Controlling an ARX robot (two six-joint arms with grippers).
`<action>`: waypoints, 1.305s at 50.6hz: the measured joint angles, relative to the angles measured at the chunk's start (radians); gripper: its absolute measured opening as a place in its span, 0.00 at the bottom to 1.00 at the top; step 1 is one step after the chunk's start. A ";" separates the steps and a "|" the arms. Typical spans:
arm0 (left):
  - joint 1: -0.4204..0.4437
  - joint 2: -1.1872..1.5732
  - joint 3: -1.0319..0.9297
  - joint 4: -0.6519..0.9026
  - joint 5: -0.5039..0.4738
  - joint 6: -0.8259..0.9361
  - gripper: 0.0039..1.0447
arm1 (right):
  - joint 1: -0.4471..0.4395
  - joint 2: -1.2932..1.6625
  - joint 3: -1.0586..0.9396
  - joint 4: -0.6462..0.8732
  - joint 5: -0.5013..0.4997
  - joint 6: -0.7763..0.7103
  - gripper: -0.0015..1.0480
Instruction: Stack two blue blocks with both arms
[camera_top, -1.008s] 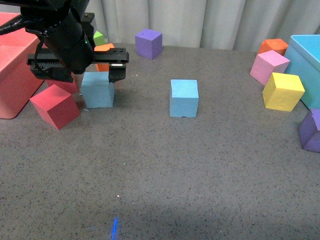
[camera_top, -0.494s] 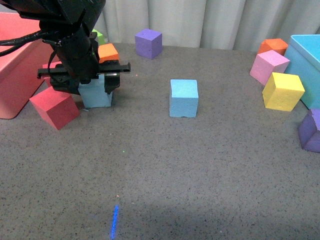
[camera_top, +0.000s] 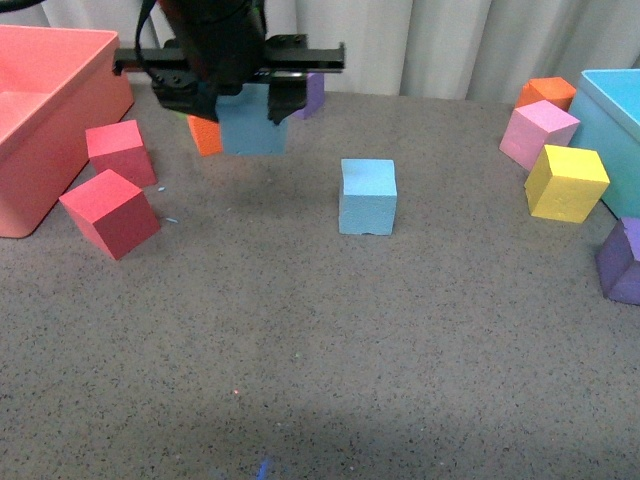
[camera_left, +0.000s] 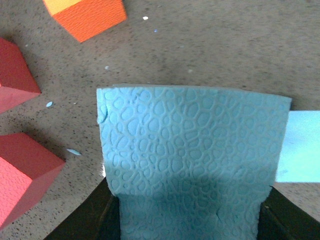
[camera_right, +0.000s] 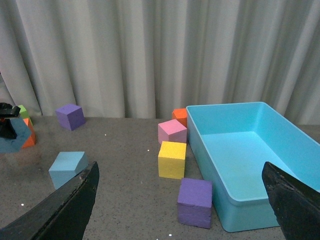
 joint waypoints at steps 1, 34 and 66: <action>-0.014 -0.005 0.005 -0.008 -0.005 -0.003 0.45 | 0.000 0.000 0.000 0.000 0.000 0.000 0.91; -0.199 0.212 0.360 -0.279 -0.024 -0.108 0.44 | 0.000 0.000 0.000 0.000 0.000 0.000 0.91; -0.214 0.310 0.490 -0.333 -0.039 -0.120 0.43 | 0.000 0.000 0.000 0.000 0.000 0.000 0.91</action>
